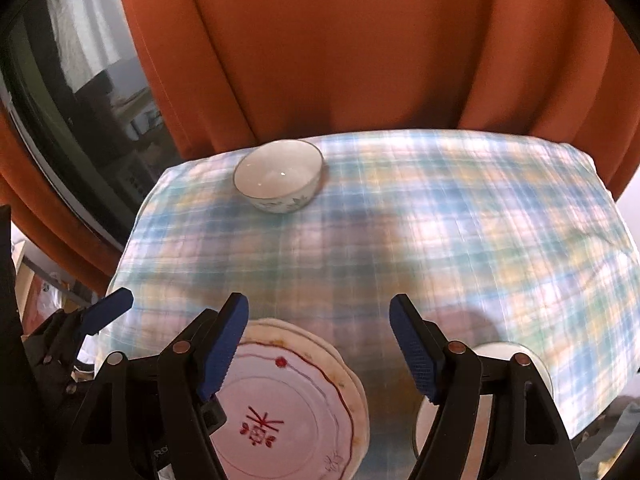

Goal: Organize plates and bowls

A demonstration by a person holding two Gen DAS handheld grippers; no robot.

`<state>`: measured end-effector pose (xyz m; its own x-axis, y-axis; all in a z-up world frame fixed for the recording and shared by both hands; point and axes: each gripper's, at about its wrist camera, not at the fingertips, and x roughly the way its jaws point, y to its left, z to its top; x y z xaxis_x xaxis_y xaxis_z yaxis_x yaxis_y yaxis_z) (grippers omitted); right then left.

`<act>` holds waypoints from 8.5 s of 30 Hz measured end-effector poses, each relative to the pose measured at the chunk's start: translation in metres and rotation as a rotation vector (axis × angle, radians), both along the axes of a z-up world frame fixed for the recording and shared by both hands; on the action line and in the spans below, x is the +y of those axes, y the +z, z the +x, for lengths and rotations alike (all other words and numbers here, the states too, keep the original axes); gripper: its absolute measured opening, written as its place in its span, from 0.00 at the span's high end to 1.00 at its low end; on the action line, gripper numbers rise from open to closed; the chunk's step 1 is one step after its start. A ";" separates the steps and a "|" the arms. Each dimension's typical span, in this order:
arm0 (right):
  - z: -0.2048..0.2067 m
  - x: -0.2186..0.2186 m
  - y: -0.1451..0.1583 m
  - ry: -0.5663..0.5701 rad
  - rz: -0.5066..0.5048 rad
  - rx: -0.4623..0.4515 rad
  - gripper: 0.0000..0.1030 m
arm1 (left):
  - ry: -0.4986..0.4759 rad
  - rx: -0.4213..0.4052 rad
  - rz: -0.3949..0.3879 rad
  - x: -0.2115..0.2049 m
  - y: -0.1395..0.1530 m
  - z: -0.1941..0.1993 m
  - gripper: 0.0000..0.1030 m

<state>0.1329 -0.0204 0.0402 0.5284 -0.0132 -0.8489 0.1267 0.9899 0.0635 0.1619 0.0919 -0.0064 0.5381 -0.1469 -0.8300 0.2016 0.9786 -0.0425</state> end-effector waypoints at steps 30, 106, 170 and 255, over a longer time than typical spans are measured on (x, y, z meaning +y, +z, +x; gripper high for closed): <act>0.160 -0.024 -0.035 0.106 0.005 -0.071 0.15 | 0.205 -0.040 0.068 -0.019 -0.031 0.141 0.32; 0.141 0.013 -0.014 -0.002 -0.011 -0.023 0.76 | 0.110 -0.020 0.055 -0.011 -0.001 0.112 0.84; -0.083 -0.174 -0.035 0.126 0.017 0.081 0.76 | 0.220 0.086 0.070 -0.186 -0.059 -0.090 0.83; -0.073 -0.178 -0.092 -0.172 0.150 0.261 0.55 | -0.154 0.326 -0.113 -0.178 -0.103 -0.057 0.59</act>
<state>0.0603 -0.1980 -0.0515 0.2936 0.0522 -0.9545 0.3220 0.9348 0.1501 0.1050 -0.0859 -0.1090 0.2133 -0.3055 -0.9280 0.3038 0.9235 -0.2341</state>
